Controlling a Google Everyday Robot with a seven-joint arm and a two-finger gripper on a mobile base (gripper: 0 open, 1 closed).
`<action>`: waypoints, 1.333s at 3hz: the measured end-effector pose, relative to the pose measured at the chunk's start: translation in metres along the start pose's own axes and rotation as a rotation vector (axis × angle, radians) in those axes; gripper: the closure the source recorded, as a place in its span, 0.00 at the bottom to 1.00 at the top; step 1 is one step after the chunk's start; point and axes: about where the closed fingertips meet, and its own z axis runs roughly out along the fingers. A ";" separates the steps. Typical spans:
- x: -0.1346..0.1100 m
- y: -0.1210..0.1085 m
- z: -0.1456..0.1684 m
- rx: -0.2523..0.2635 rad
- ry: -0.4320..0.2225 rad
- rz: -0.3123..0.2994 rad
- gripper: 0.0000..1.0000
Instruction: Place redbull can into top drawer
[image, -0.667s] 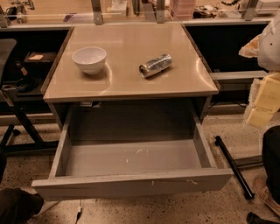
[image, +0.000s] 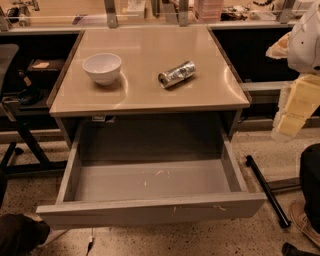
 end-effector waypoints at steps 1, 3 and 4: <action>-0.015 -0.031 0.012 -0.012 -0.005 -0.086 0.00; -0.070 -0.099 0.052 -0.034 -0.015 -0.282 0.00; -0.104 -0.119 0.073 -0.022 -0.030 -0.367 0.00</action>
Offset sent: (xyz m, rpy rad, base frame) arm 0.1283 0.0500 -0.0131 -0.0759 0.0335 0.3233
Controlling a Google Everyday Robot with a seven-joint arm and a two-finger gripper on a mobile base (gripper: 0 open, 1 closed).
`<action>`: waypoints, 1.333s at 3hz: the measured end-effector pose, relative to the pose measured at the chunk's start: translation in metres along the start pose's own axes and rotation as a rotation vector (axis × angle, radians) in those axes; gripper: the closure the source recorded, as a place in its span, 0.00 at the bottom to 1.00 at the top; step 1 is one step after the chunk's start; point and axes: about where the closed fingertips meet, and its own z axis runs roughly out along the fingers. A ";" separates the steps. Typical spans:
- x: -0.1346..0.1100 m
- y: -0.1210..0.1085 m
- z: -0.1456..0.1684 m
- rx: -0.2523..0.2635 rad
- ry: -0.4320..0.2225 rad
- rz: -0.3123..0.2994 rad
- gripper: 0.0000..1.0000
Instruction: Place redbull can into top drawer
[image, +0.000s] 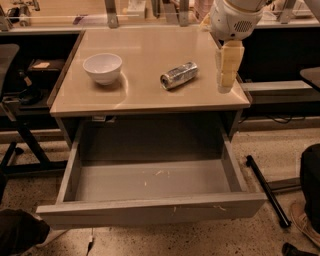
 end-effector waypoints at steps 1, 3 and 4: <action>0.000 0.000 0.000 0.000 0.000 0.000 0.00; 0.013 -0.062 0.044 0.073 -0.003 -0.012 0.00; 0.017 -0.090 0.068 0.081 0.002 -0.041 0.00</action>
Offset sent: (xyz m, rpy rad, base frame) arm 0.0891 -0.0005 -0.0259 0.0284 -0.1060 -0.0132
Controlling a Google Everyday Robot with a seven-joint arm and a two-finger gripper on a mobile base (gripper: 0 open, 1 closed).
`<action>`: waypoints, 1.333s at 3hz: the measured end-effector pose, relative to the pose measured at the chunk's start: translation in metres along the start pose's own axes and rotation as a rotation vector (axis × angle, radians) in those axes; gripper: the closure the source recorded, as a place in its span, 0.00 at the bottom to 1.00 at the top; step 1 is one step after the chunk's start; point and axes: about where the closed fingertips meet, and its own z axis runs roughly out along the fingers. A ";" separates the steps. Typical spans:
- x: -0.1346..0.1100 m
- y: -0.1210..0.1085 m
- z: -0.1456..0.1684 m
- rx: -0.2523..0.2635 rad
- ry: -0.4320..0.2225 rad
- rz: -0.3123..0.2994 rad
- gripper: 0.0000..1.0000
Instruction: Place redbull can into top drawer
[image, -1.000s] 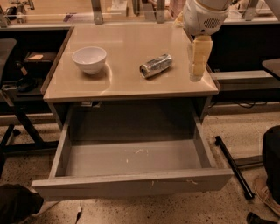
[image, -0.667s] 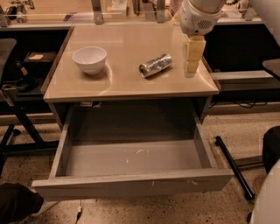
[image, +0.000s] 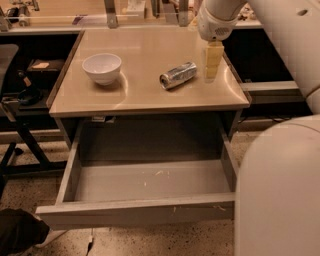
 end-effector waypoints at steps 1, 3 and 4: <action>-0.001 -0.015 0.023 -0.012 0.000 -0.044 0.00; -0.013 -0.030 0.060 -0.044 -0.022 -0.123 0.00; -0.020 -0.031 0.078 -0.067 -0.030 -0.150 0.00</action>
Offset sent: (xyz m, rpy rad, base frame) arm 0.0599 0.0224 -0.0338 -0.0425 0.0271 0.1375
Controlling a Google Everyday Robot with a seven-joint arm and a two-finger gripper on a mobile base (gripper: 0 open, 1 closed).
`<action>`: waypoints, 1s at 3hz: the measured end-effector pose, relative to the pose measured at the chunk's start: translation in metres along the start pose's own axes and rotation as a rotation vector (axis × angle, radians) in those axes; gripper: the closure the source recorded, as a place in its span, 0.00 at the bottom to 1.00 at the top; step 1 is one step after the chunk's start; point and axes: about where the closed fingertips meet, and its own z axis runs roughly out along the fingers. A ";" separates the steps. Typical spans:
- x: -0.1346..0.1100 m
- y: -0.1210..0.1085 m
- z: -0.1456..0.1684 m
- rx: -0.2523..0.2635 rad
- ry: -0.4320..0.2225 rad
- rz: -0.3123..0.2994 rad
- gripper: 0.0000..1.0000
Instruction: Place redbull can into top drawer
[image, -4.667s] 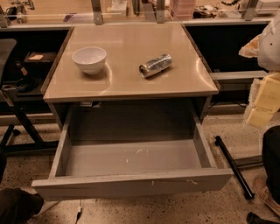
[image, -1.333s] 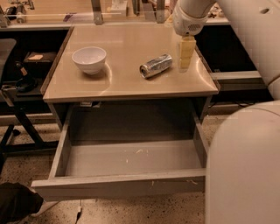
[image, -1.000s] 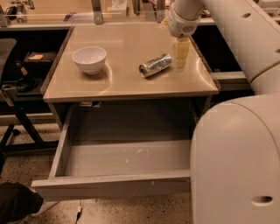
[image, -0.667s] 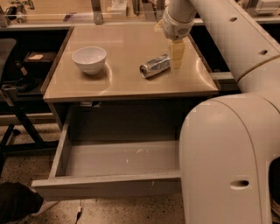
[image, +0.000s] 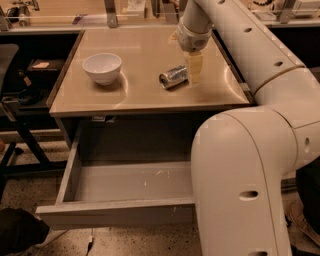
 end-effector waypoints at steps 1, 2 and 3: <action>-0.005 0.001 0.016 -0.022 -0.012 -0.021 0.00; -0.006 0.001 0.028 -0.038 -0.019 -0.040 0.00; -0.003 0.004 0.040 -0.054 -0.026 -0.048 0.00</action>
Offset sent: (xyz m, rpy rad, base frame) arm 0.0037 0.0080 -0.0307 -0.0210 0.0610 0.0714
